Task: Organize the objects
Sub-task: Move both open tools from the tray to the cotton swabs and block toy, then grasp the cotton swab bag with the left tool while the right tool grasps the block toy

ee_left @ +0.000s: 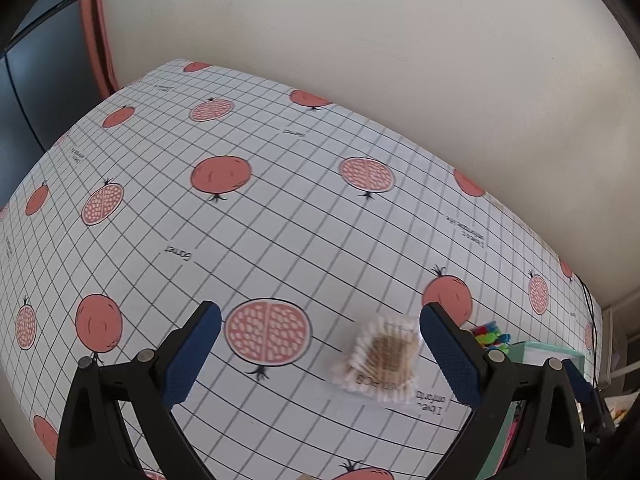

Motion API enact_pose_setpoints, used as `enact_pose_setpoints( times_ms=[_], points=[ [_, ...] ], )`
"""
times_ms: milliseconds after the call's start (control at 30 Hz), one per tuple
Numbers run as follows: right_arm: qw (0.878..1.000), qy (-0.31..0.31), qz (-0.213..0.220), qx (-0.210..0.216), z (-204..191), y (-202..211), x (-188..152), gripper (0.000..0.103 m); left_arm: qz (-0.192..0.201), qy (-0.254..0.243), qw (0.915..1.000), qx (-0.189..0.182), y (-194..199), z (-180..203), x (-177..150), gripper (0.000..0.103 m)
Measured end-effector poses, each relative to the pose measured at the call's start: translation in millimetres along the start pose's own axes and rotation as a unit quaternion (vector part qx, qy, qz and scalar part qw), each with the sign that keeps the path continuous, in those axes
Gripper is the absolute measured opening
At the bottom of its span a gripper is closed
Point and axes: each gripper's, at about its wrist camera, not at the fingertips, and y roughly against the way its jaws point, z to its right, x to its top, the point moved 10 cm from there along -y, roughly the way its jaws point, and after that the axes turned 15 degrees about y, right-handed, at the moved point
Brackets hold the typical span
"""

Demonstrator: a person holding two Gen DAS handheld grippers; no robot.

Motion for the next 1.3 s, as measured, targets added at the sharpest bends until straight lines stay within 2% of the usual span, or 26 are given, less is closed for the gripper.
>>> enact_pose_setpoints(
  times_ms=[233, 467, 633, 867, 1300],
  points=[
    [1.000, 0.002, -0.008, 0.006, -8, -15, -2, 0.103, -0.009, 0.002, 0.9999, -0.003, -6, -1, -2, 0.100],
    [1.000, -0.003, -0.008, 0.002, -6, -27, -4, 0.103, -0.036, -0.026, 0.9989, -0.013, -21, 18, -23, 0.100],
    [1.000, 0.005, -0.005, -0.018, -5, -34, -6, 0.103, -0.057, -0.044, 0.9973, -0.012, -38, 26, -37, 0.100],
    [1.000, 0.009, -0.009, -0.026, -5, -43, -10, 0.098, -0.077, -0.032, 0.9964, -0.016, -48, 24, -46, 0.100],
    [0.999, 0.005, -0.022, -0.048, -1, -57, -18, 0.090, -0.080, -0.011, 0.9963, -0.028, -51, 25, -51, 0.100]
  ],
)
